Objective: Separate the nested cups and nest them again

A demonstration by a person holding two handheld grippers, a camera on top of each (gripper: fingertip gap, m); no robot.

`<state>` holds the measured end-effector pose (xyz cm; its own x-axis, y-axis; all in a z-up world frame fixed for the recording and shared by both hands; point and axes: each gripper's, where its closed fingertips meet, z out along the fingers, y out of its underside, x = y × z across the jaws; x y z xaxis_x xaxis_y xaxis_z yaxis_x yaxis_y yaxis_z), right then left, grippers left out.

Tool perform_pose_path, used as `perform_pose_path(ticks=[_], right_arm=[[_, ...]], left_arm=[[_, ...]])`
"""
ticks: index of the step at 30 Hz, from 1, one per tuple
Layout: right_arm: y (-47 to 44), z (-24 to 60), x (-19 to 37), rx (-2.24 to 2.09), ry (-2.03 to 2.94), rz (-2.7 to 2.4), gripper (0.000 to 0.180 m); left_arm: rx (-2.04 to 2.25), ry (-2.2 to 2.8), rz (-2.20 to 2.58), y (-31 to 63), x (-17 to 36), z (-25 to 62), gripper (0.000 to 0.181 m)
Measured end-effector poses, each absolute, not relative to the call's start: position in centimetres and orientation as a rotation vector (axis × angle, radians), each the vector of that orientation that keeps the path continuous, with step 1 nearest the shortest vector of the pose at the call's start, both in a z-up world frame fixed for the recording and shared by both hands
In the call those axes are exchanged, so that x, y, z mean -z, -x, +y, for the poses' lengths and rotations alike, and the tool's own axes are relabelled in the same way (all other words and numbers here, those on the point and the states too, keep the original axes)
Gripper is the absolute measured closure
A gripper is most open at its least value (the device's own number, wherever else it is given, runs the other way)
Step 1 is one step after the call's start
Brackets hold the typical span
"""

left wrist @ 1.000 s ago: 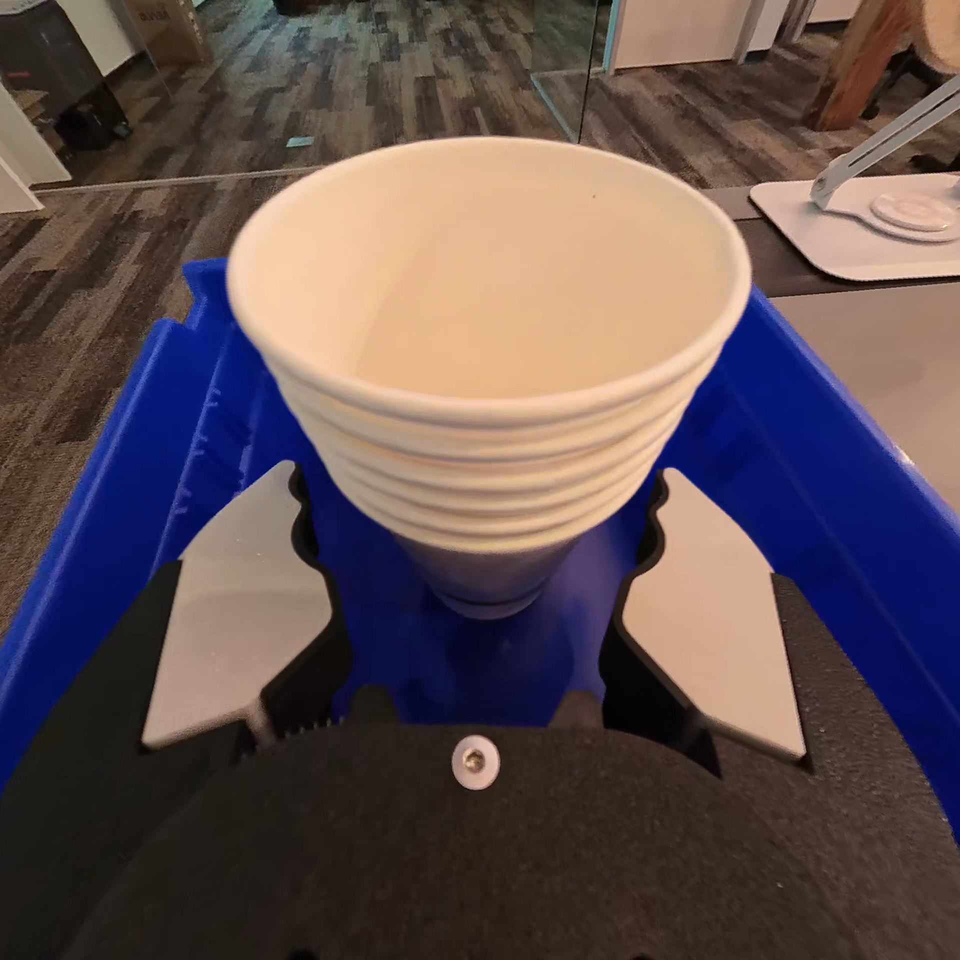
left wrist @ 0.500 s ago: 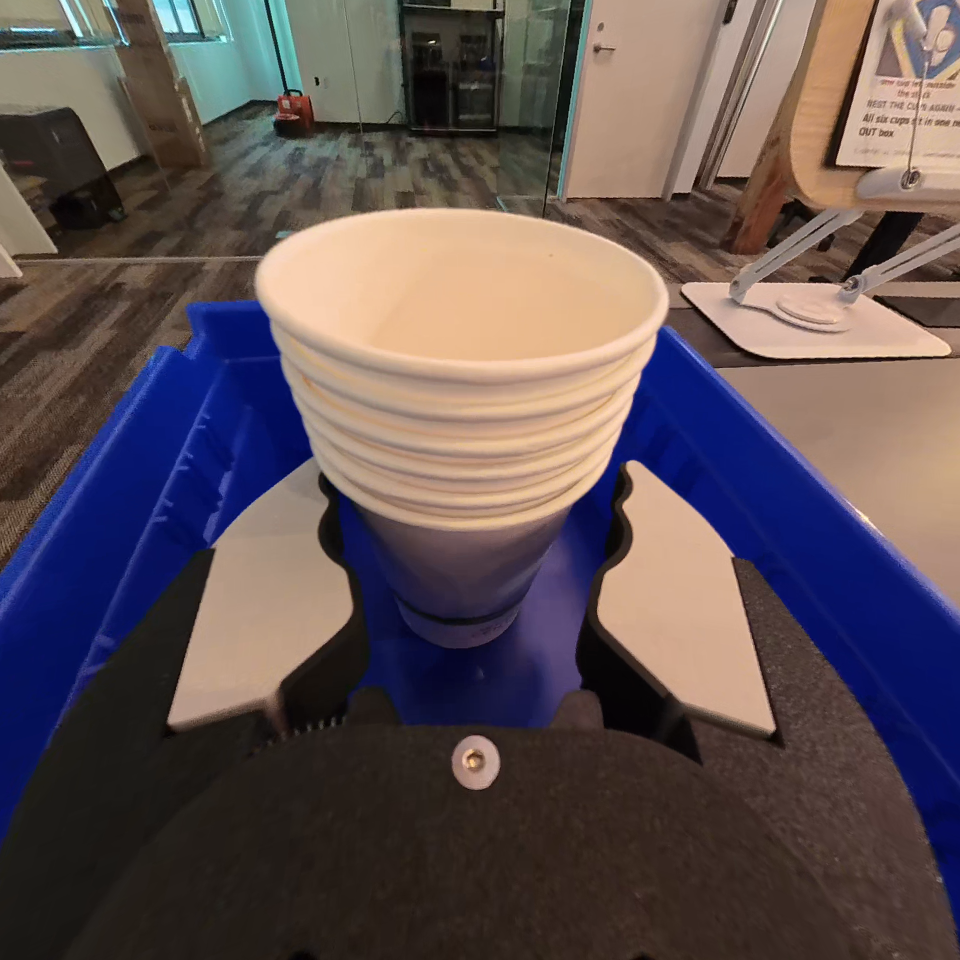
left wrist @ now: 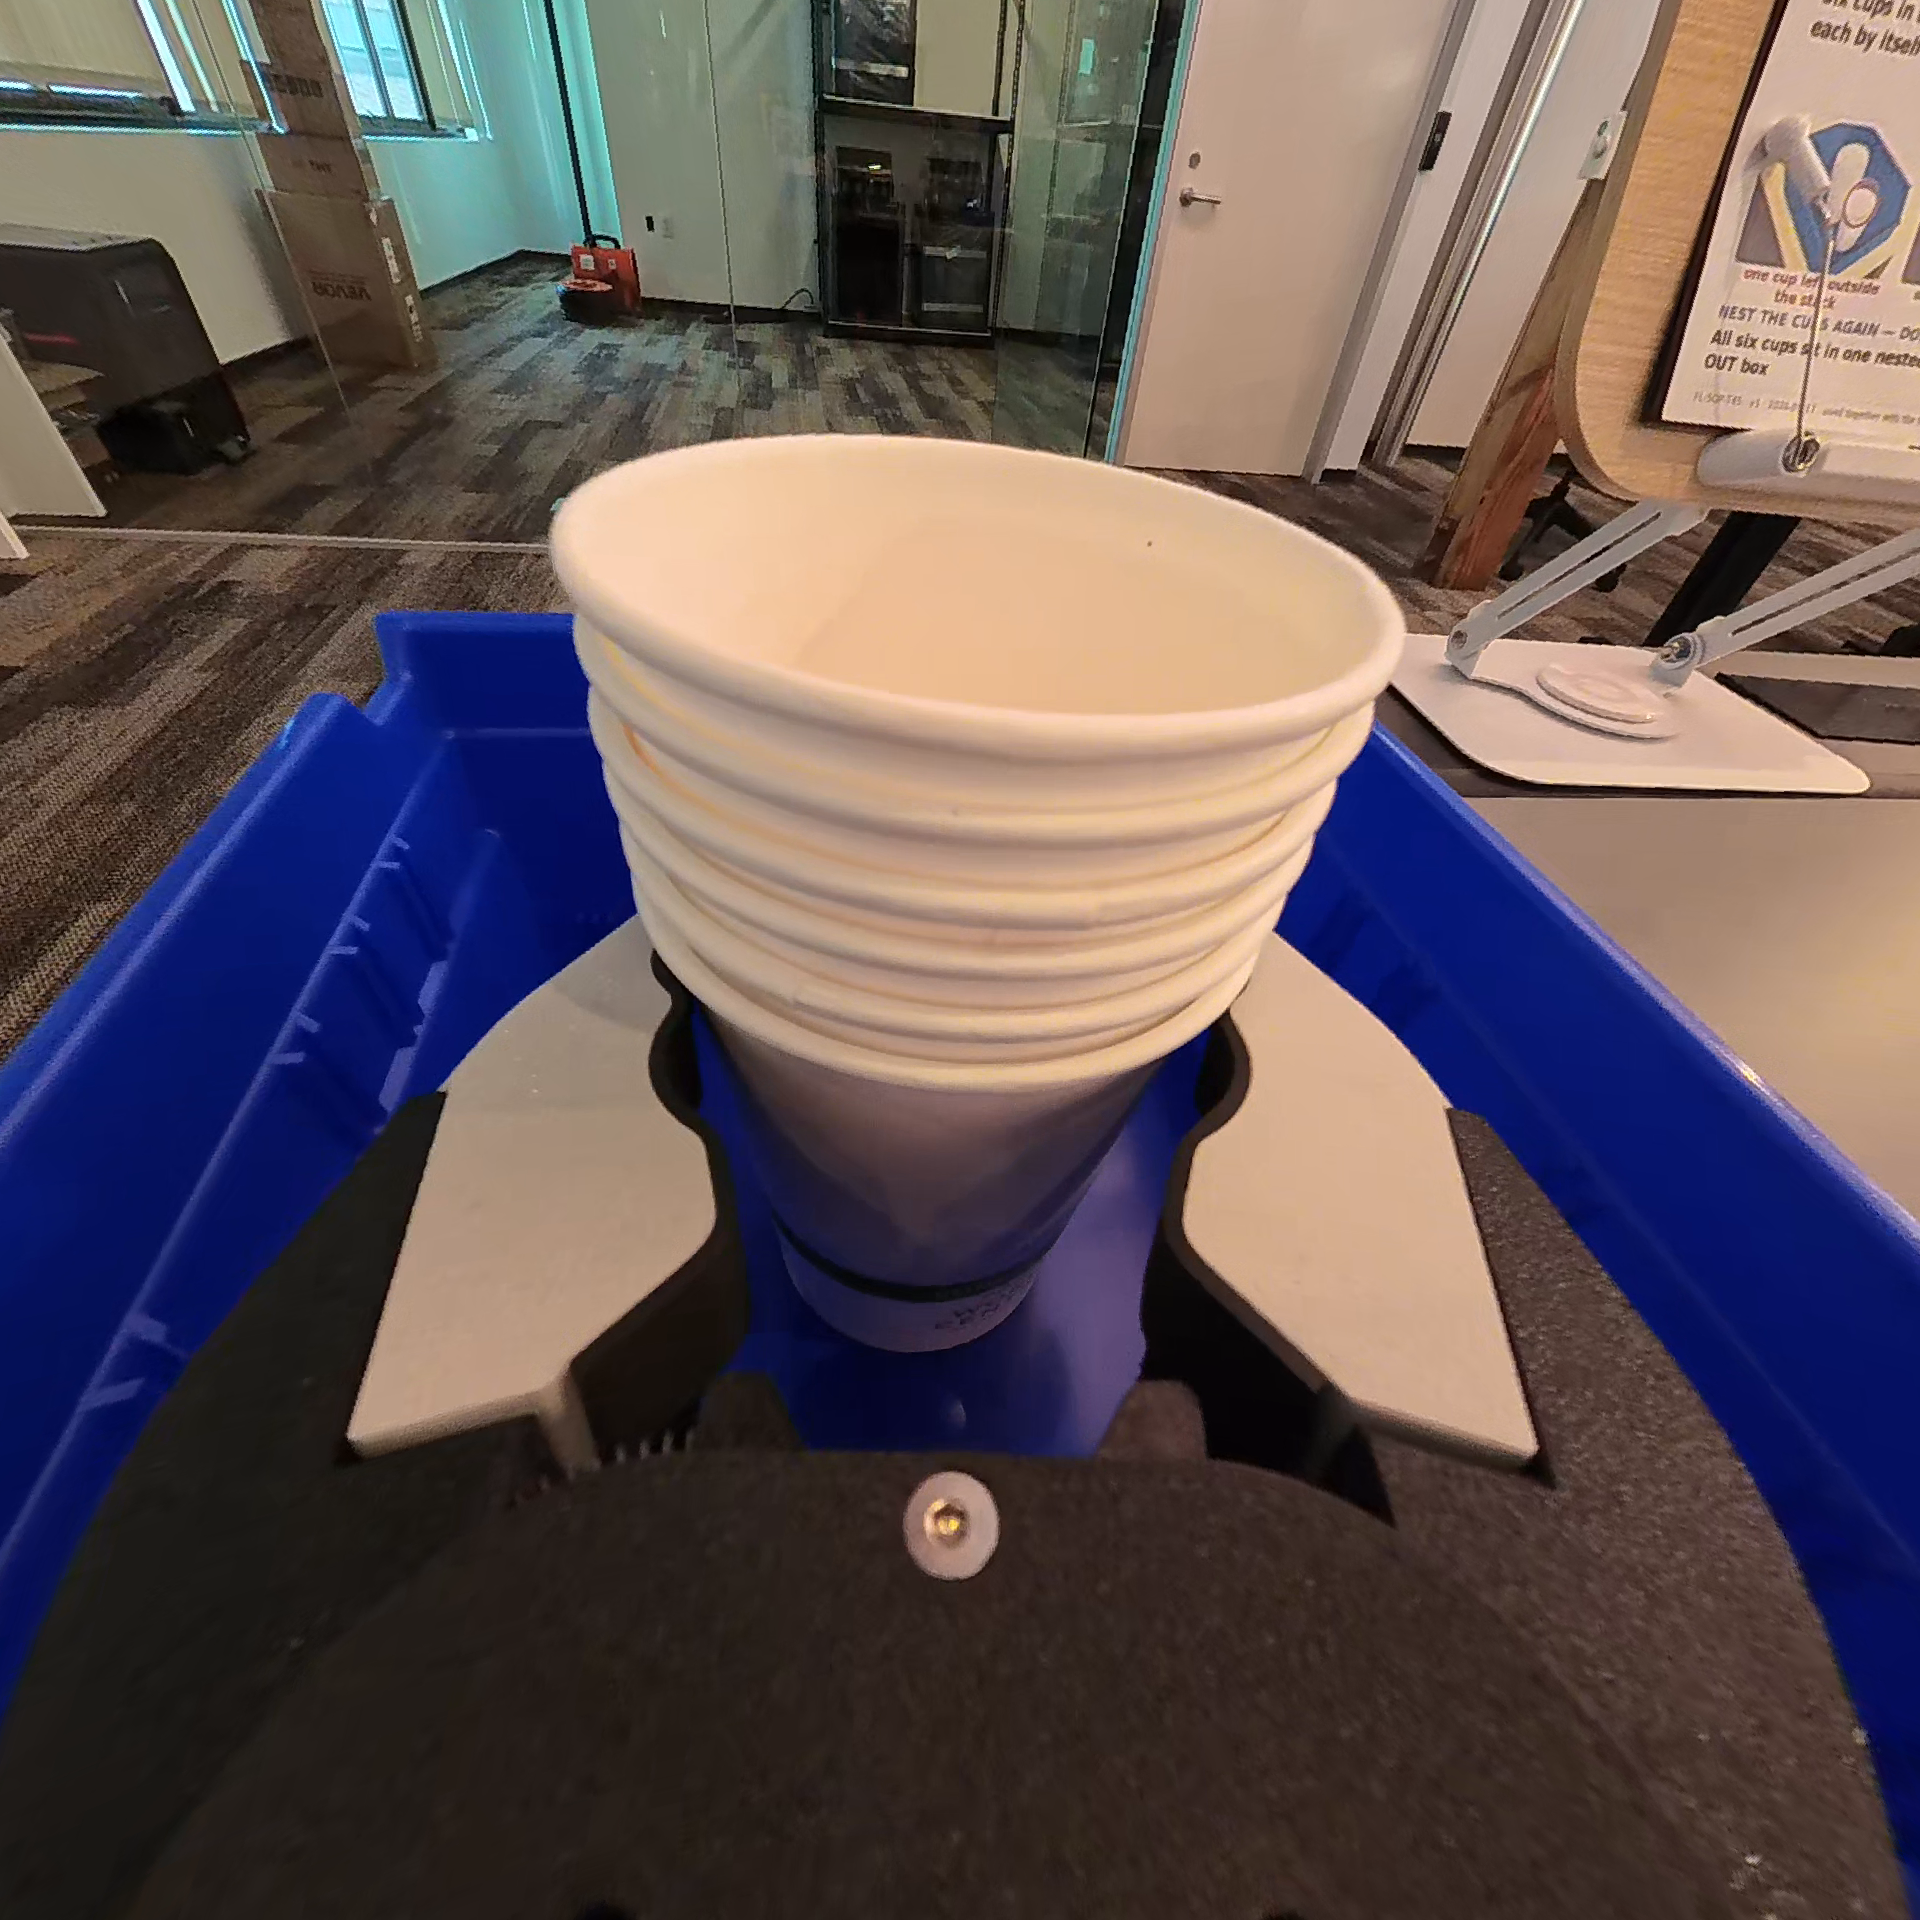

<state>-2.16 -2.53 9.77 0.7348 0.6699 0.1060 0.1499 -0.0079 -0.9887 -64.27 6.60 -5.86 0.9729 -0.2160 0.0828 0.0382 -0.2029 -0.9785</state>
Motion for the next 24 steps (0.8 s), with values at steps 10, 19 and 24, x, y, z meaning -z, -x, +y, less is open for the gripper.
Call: perform_pose_path(ticks=[10,19,24], right_arm=[[2.17,-2.47,-9.51,-0.453,1.566,-0.695,0.132],[2.19,-2.38,-9.09,-0.444,1.583,-0.708,0.132],[2.11,-2.26,-8.86,-0.441,1.592,-0.710,0.132]], left_arm=[[0.229,1.773,0.137,64.20,6.12,7.02,0.085],[0.227,1.799,0.161,64.16,6.11,7.33,0.087],[0.236,1.814,0.201,63.93,6.00,7.38,0.087]])
